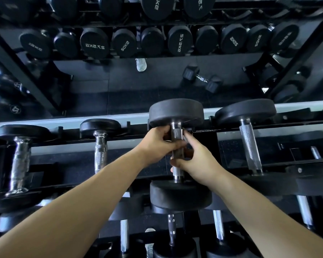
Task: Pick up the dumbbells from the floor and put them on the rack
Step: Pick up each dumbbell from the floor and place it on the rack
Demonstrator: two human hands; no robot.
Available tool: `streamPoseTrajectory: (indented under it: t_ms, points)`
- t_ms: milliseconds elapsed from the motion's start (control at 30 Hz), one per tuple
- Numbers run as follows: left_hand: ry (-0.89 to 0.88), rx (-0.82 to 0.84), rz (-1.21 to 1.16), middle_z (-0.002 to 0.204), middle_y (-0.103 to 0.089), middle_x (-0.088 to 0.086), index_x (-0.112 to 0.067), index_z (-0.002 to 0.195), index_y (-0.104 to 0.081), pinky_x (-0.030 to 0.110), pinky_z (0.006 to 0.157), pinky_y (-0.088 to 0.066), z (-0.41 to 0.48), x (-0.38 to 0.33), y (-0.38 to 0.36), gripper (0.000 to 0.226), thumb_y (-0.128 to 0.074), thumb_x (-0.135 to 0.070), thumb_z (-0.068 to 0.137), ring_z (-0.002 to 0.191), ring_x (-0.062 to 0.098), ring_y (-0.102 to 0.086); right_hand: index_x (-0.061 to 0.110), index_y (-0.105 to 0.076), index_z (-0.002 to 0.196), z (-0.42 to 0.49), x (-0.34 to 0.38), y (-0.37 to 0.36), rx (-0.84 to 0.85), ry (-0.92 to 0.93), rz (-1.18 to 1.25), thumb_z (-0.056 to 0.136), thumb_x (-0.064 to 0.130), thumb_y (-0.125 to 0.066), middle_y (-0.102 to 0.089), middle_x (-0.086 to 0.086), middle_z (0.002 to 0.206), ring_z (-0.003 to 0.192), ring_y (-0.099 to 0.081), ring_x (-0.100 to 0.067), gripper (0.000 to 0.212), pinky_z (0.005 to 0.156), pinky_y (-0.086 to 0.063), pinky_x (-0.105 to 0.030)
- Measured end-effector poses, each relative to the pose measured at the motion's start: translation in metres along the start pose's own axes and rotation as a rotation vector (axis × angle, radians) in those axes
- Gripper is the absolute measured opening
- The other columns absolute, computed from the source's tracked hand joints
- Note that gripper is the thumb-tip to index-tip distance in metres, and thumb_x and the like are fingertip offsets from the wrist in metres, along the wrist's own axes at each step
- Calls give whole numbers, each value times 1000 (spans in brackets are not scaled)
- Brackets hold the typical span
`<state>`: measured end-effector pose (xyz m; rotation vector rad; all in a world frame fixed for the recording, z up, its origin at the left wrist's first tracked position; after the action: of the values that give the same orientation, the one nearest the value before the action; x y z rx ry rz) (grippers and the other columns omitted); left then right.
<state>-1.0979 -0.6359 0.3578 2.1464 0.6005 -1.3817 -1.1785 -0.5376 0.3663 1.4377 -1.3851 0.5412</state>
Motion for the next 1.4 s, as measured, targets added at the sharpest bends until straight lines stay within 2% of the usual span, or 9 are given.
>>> streamPoseTrajectory:
  t_ms: [267, 367, 500, 633, 833, 933, 1100, 1267, 1400]
  points:
    - [44, -50, 76, 99, -82, 0, -16, 107, -79, 12, 78, -56, -16, 0, 9, 17, -78, -24, 92, 85, 4, -73, 42, -31, 160, -3, -2, 9, -7, -93, -38, 88, 29, -81, -64, 9, 138, 126, -61, -10, 88, 97, -49, -23]
    - [63, -63, 92, 98, -82, -5, -22, 108, -78, 24, 90, -56, -29, 4, 13, 21, -79, -35, 91, 91, 5, -73, 39, -31, 161, -16, 6, 19, -86, -112, -53, 90, 39, -78, -68, 8, 120, 110, -66, -5, 85, 86, -49, -19]
    - [66, -130, 85, 110, -78, -5, -15, 140, -64, 37, 106, -56, -51, 6, 27, 62, -80, -46, 88, 106, 11, -72, 35, -48, 150, -44, 34, 31, -278, 4, -85, 91, 38, -76, -70, 11, 119, 106, -68, -2, 66, 87, -54, -24]
    - [-1, -233, -76, 106, -80, -2, -14, 132, -67, 45, 102, -59, -98, -2, 58, 62, -82, -45, 81, 103, 15, -76, 29, -61, 134, -91, 84, 13, -413, 261, -109, 92, 29, -75, -70, 12, 110, 98, -69, -5, 44, 86, -56, -23]
    - [-105, -375, -327, 109, -80, 15, -18, 115, -70, 45, 100, -61, -234, 14, 120, 35, -76, -32, 83, 104, 29, -77, 26, -67, 120, -171, 132, -109, -129, 423, 5, 90, 23, -76, -74, 7, 93, 83, -71, -9, 32, 74, -53, -13]
    - [-108, -471, -399, 108, -79, 21, -12, 113, -70, 34, 90, -62, -327, 54, 149, 29, -75, -23, 87, 94, 21, -77, 27, -69, 117, -214, 124, -197, 68, 387, -34, 91, 17, -78, -74, 14, 93, 83, -70, -5, 29, 76, -51, -11]
    - [23, -648, -404, 99, -78, 19, -7, 110, -70, 39, 88, -60, -509, 184, 178, 13, -71, -11, 97, 91, 24, -73, 37, -69, 110, -311, 77, -360, 332, 310, -97, 91, 20, -78, -75, 12, 91, 83, -71, -8, 26, 81, -57, -25]
    - [223, -727, -427, 89, -81, 7, -27, 92, -77, 44, 85, -58, -676, 341, 164, 25, -77, -47, 76, 86, 20, -72, 39, -71, 107, -419, -13, -503, 462, 170, -125, 88, 30, -79, -74, 21, 87, 82, -68, -4, 22, 84, -53, -23]
    - [361, -721, -476, 90, -80, 5, -23, 91, -75, 54, 96, -60, -762, 460, 122, 7, -74, -29, 94, 86, 20, -76, 36, -71, 102, -481, -104, -584, 527, 38, -143, 91, 17, -78, -71, 7, 82, 78, -66, -11, 23, 84, -58, -34]
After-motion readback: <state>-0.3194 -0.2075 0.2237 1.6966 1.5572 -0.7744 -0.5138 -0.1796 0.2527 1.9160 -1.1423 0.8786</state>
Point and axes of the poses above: each hand's wrist, its own z-axis towards the middle knuckle, its own y-axis out of the back of the hand, x = y × z, the point moved 10 cm from there along z, towards the middle knuckle
